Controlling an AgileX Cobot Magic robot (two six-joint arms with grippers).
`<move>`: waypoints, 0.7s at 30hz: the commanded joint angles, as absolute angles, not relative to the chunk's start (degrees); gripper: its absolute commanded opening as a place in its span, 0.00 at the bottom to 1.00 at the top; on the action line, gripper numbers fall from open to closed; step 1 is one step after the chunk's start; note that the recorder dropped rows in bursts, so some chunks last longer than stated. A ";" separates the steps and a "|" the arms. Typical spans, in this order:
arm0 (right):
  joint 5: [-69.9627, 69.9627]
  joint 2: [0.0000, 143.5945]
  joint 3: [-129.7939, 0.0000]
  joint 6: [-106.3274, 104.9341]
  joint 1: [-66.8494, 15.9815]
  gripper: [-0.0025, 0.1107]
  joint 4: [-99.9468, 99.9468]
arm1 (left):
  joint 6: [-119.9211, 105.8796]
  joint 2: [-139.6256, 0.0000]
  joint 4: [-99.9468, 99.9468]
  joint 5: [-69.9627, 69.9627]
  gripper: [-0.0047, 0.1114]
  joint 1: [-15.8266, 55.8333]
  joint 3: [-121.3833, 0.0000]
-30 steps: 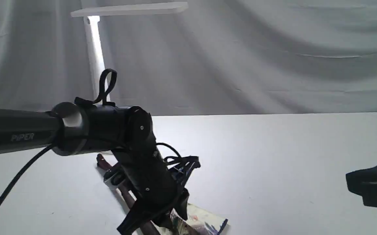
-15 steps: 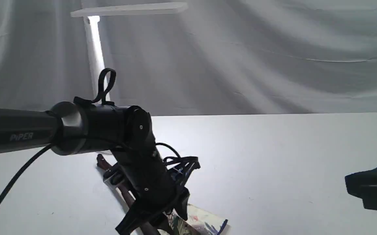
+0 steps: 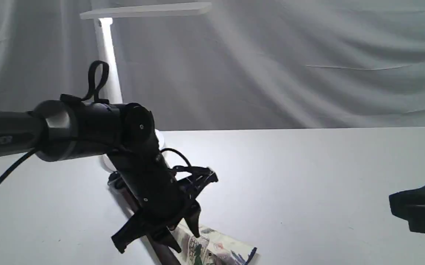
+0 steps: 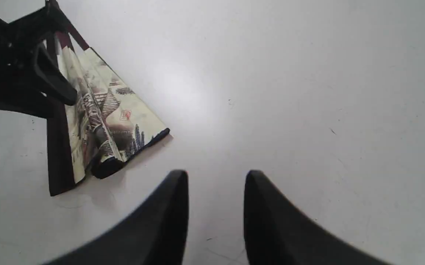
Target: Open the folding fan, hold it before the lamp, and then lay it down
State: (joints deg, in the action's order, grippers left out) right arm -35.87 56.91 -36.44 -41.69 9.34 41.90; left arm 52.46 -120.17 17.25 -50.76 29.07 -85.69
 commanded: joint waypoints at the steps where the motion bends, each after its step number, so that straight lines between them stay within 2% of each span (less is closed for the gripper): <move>1: -36.55 57.09 -36.74 -42.05 9.12 0.26 44.46 | 45.59 -117.85 14.78 -51.29 0.33 28.24 -85.59; 7: -36.68 57.09 -36.74 -44.68 9.12 0.26 47.44 | 36.80 -115.29 13.86 -53.23 0.33 25.79 -85.59; 14: -36.98 57.09 -36.74 -44.94 8.64 0.26 49.02 | 31.15 -111.00 0.77 -55.53 0.33 24.92 -85.59; 21: -32.98 59.75 -36.74 -44.94 -0.13 0.26 49.02 | 21.26 -108.11 2.66 -59.19 0.33 20.05 -85.59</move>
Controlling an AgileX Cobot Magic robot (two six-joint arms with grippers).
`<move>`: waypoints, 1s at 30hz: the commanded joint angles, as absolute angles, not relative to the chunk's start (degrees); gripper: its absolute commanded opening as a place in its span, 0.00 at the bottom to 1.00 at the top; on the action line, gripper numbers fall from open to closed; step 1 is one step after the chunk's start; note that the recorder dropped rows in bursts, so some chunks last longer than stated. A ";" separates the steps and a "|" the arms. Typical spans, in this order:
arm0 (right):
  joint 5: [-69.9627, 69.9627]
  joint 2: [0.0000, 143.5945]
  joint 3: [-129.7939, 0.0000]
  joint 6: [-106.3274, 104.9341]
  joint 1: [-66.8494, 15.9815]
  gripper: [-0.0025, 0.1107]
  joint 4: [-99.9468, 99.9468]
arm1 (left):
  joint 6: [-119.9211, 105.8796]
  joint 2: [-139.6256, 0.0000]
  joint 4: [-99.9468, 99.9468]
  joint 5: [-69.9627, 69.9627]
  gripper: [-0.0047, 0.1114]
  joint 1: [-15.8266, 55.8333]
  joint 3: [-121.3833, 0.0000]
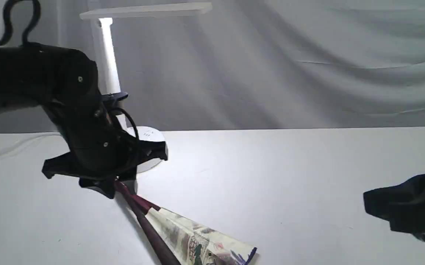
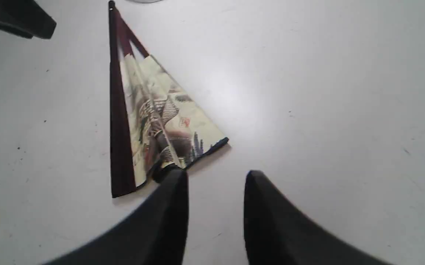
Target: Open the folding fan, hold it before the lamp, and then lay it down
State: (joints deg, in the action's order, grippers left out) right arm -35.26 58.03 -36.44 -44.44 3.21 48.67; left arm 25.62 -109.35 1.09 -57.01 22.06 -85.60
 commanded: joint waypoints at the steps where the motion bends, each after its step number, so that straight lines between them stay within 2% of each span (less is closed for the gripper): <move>1: -32.27 60.95 -36.74 -44.94 -1.39 0.26 49.02 | 20.05 -107.72 3.67 -60.56 0.33 19.00 -85.59; 13: -21.38 75.65 -38.33 -44.55 -17.93 0.26 52.03 | 9.36 -102.23 3.05 -66.31 0.33 12.92 -85.49; 25: -27.19 93.55 -52.73 -44.39 -22.30 0.26 52.60 | 5.51 -101.94 3.41 -69.96 0.33 10.61 -85.49; 30: -31.14 101.07 -60.14 -43.22 -22.30 0.38 52.43 | 5.51 -101.94 3.41 -69.96 0.33 10.61 -85.49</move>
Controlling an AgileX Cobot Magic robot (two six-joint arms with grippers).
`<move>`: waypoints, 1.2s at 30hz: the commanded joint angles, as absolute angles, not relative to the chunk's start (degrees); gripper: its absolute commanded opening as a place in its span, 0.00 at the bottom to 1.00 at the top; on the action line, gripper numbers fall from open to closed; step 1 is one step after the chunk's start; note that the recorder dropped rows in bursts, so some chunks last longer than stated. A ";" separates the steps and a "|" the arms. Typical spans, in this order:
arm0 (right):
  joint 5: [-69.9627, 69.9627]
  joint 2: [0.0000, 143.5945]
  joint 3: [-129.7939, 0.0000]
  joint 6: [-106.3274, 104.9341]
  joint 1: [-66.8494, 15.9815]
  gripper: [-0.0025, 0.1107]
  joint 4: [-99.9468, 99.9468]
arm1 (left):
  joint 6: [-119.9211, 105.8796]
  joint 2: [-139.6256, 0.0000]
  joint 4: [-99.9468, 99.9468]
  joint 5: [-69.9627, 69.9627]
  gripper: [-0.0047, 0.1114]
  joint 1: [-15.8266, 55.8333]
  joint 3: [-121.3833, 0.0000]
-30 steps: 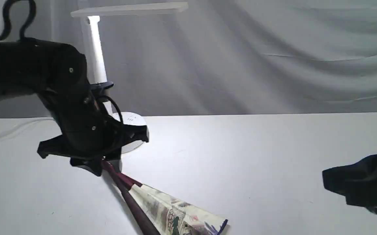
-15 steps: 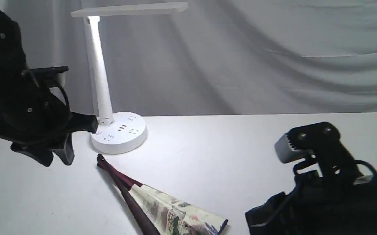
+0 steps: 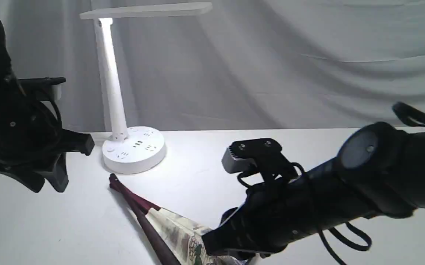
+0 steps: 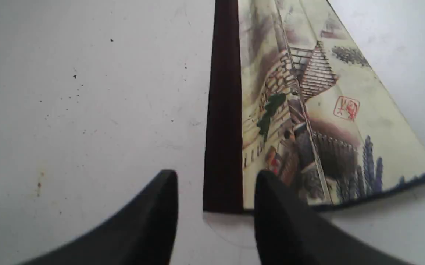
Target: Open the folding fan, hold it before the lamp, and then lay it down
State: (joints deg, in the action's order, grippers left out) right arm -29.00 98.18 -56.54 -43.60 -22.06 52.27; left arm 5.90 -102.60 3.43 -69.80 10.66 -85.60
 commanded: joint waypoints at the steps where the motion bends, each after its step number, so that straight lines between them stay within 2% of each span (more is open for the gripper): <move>1: -31.84 102.42 -62.07 -43.22 -22.30 0.40 51.39 | 5.51 -101.94 3.41 -69.96 0.33 10.61 -85.49; 12: -31.41 114.42 -72.13 -43.44 -22.30 0.42 41.67 | 5.51 -102.05 3.41 -69.96 0.33 10.61 -85.49; 29: -28.70 121.37 -72.11 -43.44 -22.89 0.41 34.52 | 5.51 -102.06 4.02 -69.96 0.33 10.61 -85.49; 36: -30.30 121.25 -72.11 -43.30 -22.38 0.37 22.02 | 5.51 -102.06 4.04 -69.96 0.33 10.61 -85.49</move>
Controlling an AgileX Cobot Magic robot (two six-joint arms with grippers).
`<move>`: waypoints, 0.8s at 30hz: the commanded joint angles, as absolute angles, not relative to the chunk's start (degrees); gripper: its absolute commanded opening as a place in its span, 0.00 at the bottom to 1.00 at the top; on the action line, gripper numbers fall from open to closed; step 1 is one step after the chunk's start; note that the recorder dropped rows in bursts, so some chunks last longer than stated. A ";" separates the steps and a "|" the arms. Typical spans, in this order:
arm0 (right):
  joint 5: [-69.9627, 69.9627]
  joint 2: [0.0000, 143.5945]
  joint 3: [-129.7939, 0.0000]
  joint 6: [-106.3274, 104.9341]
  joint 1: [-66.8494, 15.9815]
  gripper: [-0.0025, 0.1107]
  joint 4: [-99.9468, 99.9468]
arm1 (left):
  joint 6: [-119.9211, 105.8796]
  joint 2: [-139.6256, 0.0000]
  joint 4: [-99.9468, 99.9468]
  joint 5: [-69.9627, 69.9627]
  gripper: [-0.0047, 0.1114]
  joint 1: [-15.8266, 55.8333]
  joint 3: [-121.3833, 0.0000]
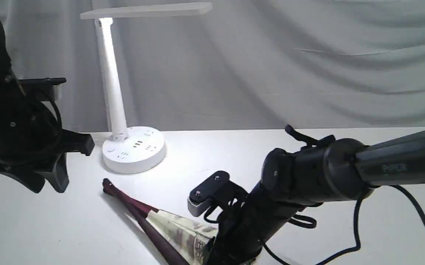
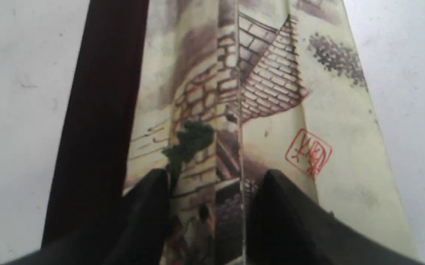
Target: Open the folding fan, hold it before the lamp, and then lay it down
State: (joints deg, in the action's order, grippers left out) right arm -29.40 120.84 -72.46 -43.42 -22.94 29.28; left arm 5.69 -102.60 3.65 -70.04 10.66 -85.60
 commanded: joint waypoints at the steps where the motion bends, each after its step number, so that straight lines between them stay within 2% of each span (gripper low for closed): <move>1: -30.80 121.25 -72.11 -43.30 -22.10 0.37 20.16 | 5.51 -102.06 4.04 -69.96 0.33 10.61 -85.49; 11: -32.01 120.91 -72.11 -43.30 -20.77 0.37 -0.35 | 5.51 -102.06 4.04 -69.96 0.33 10.61 -85.49; 24: -25.47 119.73 -72.11 -43.02 -15.77 0.37 -5.63 | 2.39 -102.06 4.04 -69.96 0.33 10.61 -85.49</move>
State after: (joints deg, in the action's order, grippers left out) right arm -27.01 119.77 -72.93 -42.78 -17.21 -3.31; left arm 3.38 -102.60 3.65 -70.04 10.66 -85.60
